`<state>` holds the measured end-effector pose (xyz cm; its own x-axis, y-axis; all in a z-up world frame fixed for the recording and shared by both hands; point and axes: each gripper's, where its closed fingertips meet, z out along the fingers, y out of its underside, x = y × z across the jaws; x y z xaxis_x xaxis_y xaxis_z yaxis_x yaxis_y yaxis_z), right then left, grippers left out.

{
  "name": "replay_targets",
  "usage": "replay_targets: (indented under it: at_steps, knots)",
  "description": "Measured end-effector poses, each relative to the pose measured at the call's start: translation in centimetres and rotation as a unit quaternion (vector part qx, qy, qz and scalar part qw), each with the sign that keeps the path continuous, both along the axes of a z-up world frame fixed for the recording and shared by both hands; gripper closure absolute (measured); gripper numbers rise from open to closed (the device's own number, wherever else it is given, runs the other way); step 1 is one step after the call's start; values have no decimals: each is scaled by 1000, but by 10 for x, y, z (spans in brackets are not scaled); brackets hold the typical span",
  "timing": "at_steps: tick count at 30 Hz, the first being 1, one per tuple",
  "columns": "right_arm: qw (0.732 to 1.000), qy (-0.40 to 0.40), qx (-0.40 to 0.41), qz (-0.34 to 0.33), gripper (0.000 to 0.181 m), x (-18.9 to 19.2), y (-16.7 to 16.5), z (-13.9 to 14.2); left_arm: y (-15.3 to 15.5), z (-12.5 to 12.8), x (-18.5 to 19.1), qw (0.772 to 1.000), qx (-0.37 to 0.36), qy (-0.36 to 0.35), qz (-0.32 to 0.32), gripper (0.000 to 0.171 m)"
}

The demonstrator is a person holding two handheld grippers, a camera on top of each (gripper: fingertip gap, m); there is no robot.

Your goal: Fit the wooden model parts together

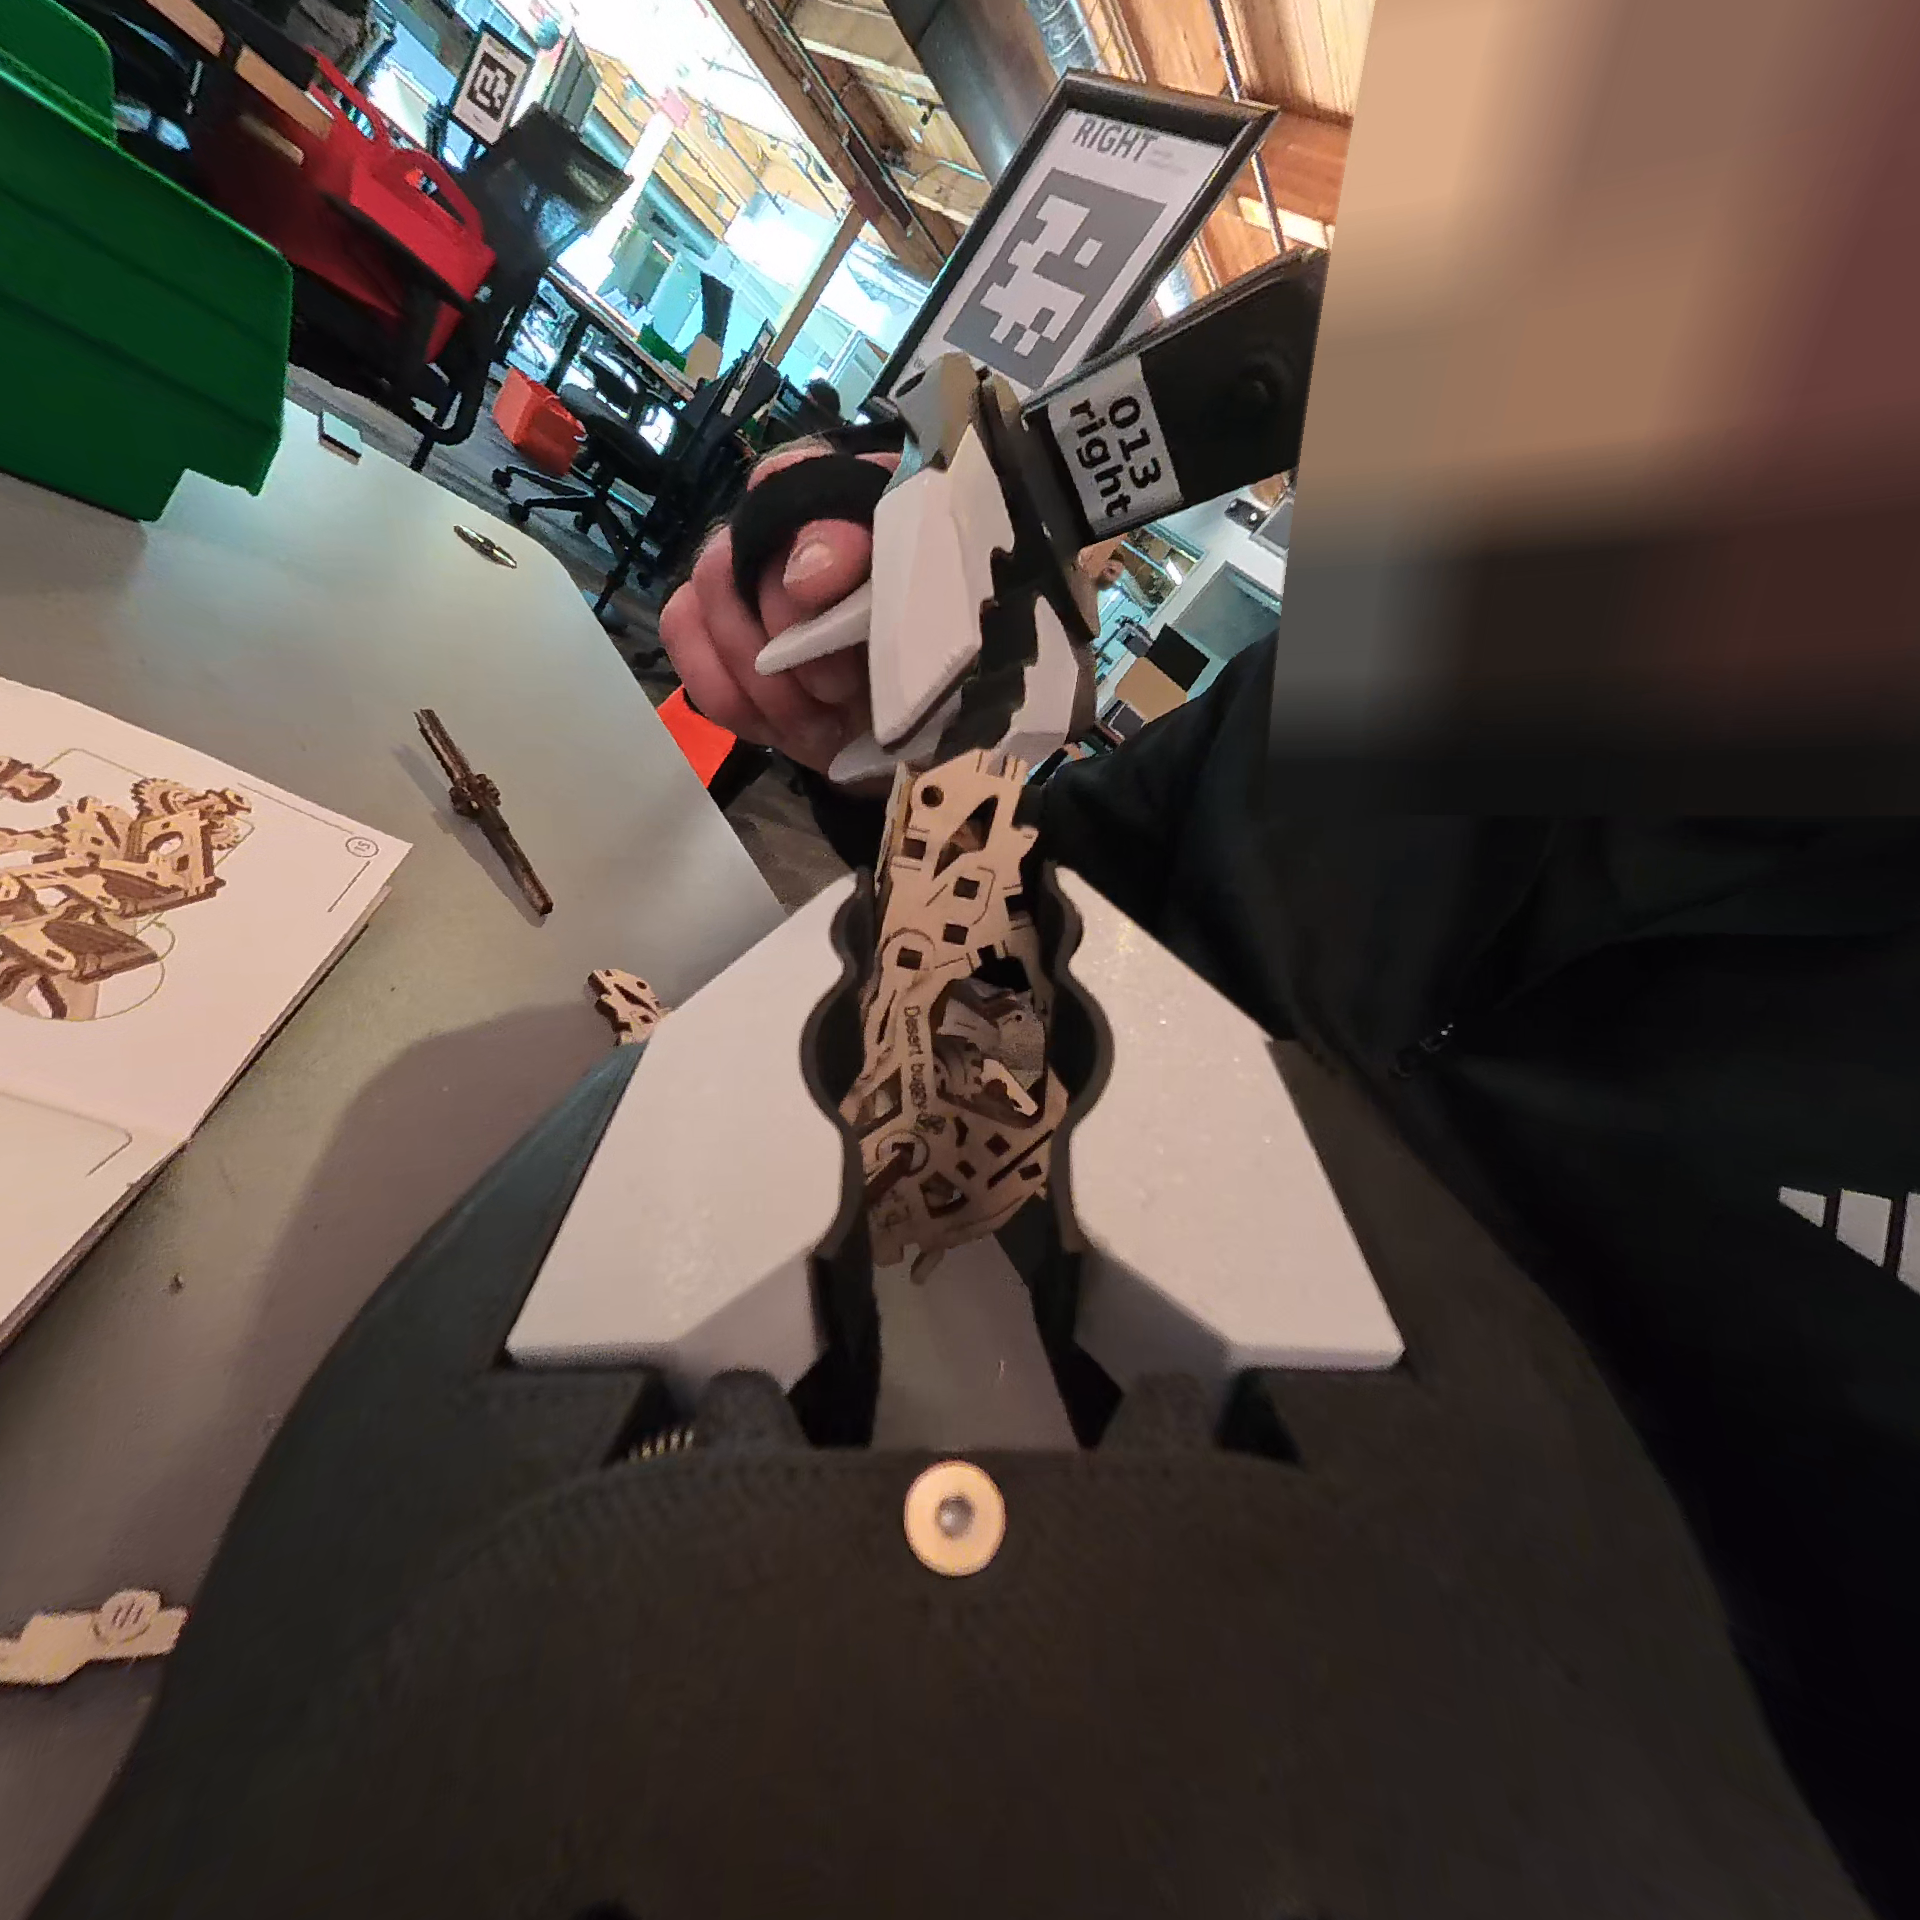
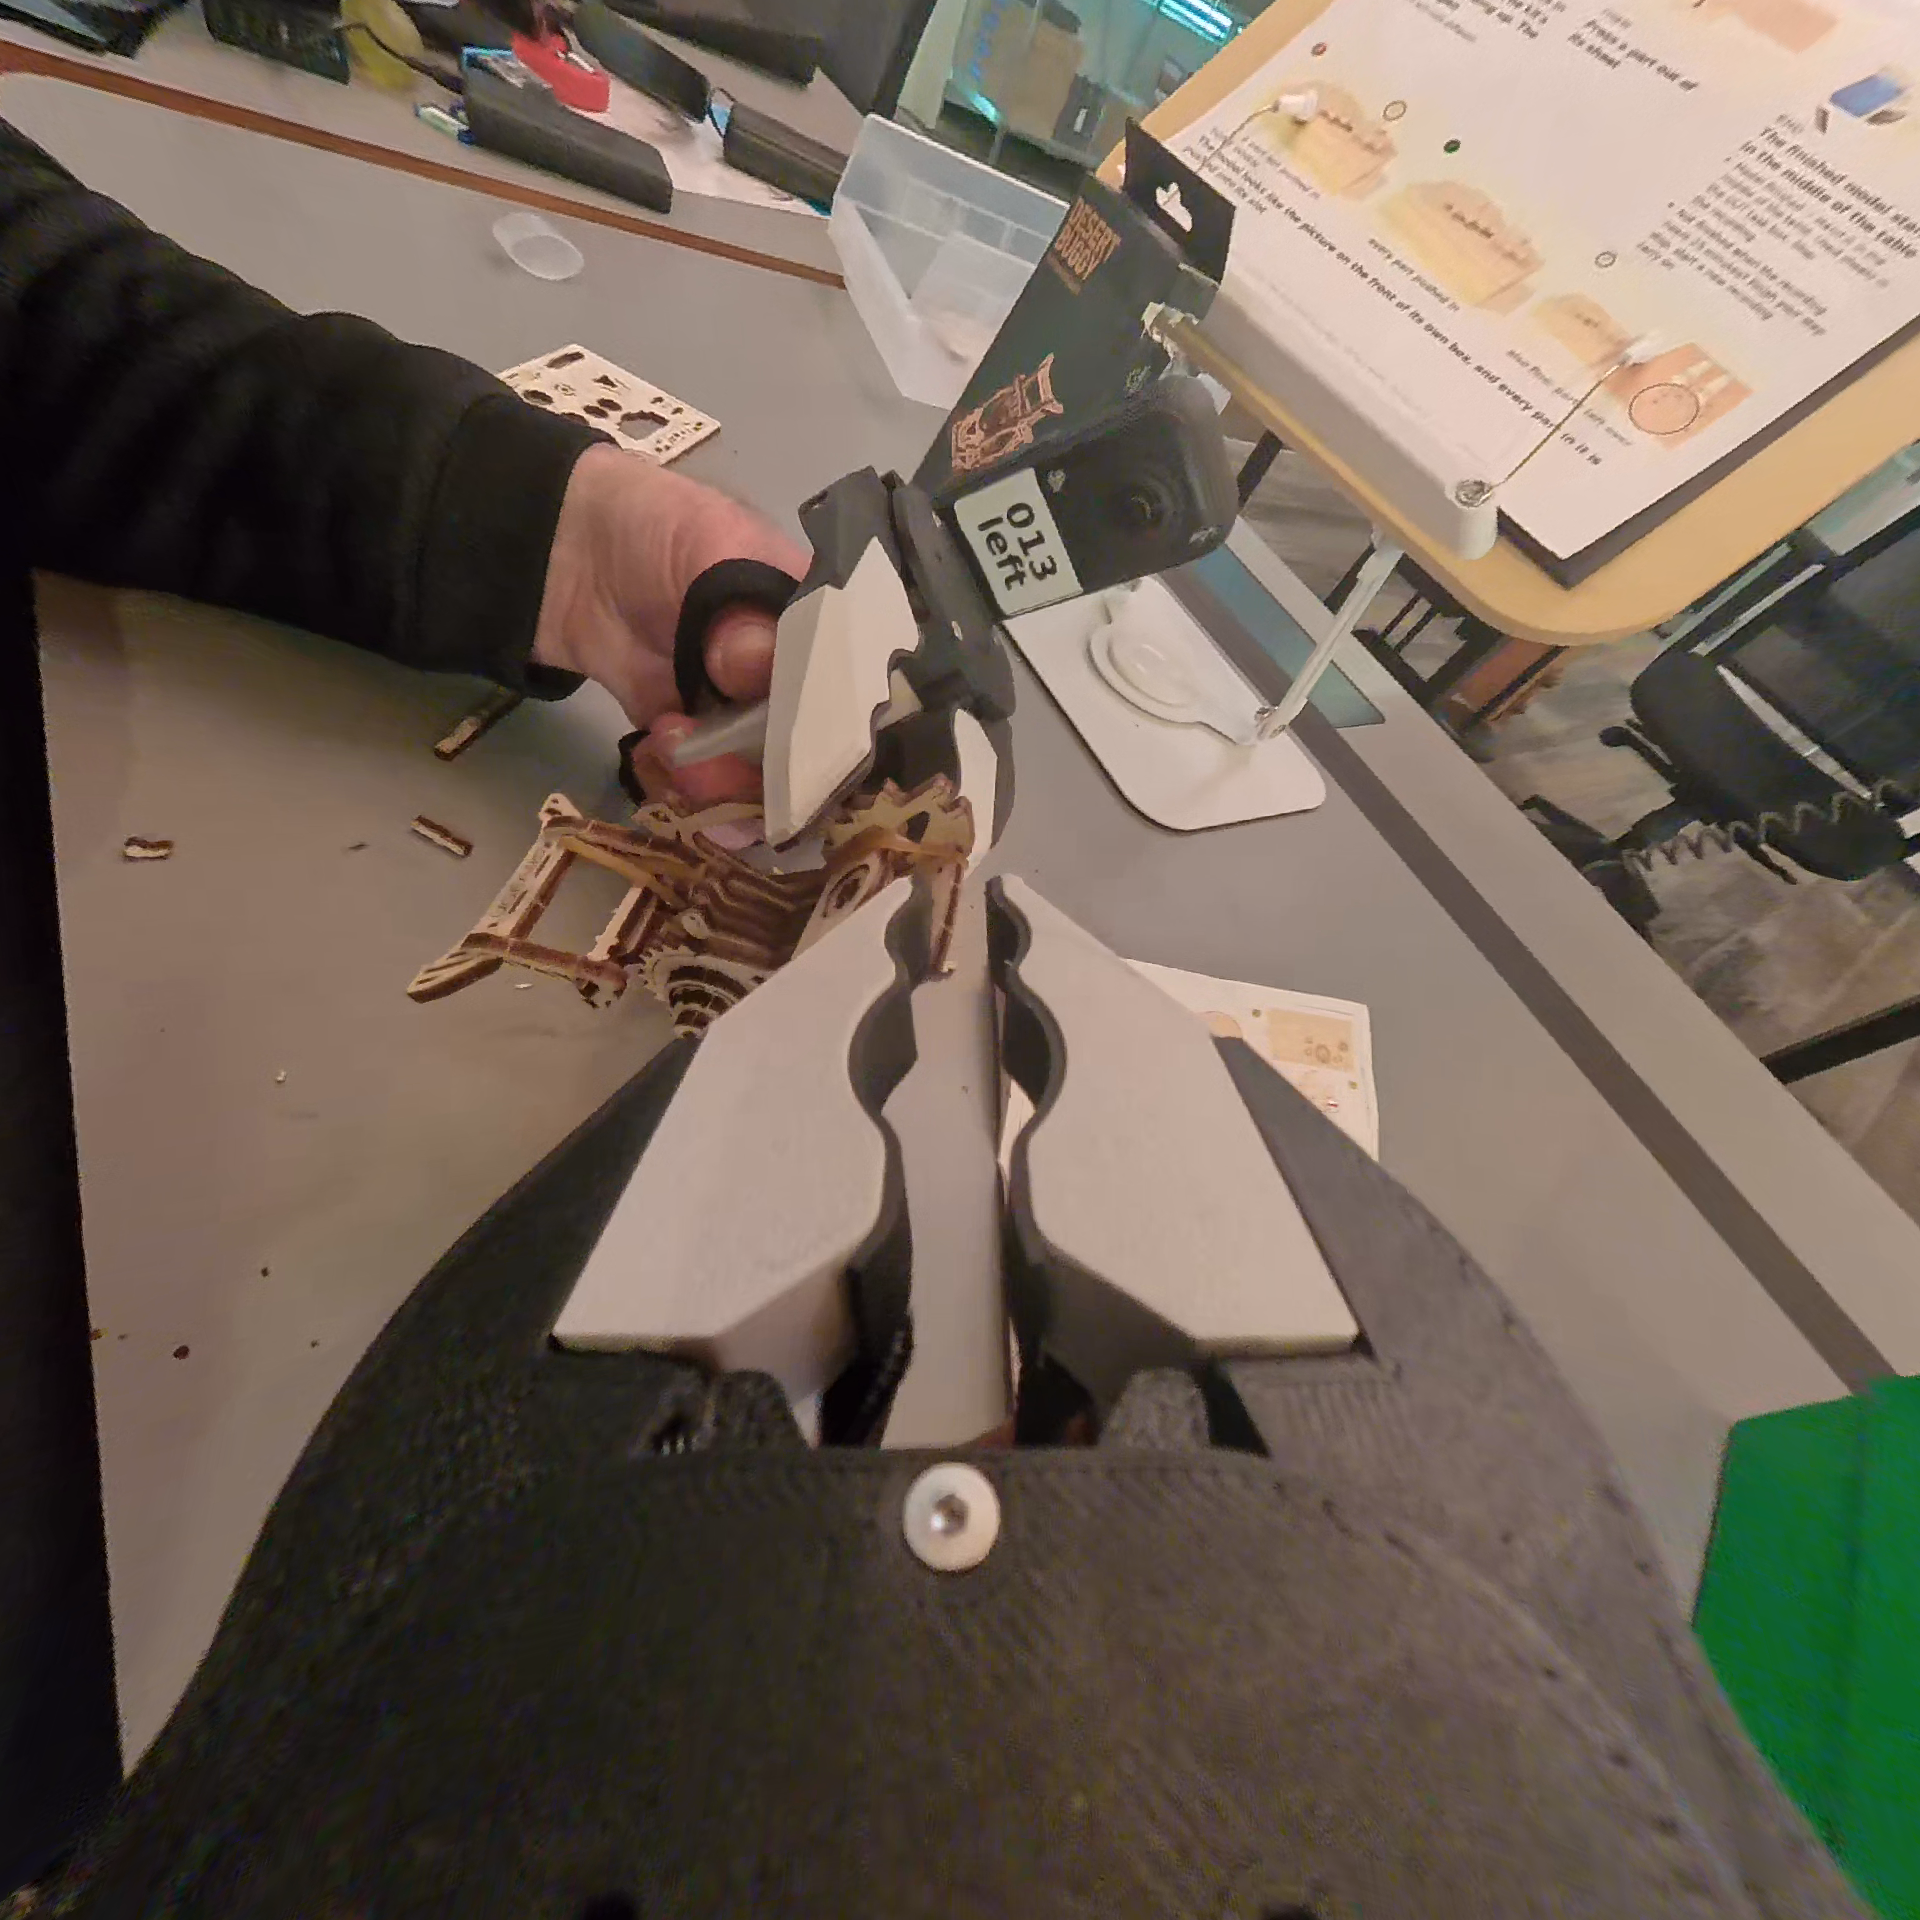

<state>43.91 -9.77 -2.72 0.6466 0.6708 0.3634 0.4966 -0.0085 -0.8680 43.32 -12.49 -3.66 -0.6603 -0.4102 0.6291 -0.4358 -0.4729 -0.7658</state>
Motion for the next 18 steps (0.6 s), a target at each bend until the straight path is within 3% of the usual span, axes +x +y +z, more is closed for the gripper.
replay_targets:
  at_steps: [9, 18]
  knots:
    - [992, -123, 40, 7, 178, -9, 1, -5, -2, -6, -3, 999, 25, 29, -2, 143]
    - [995, -96, 32, -9, 181, -12, 6, -4, -8, -3, -5, 999, 8, 30, -14, 144]
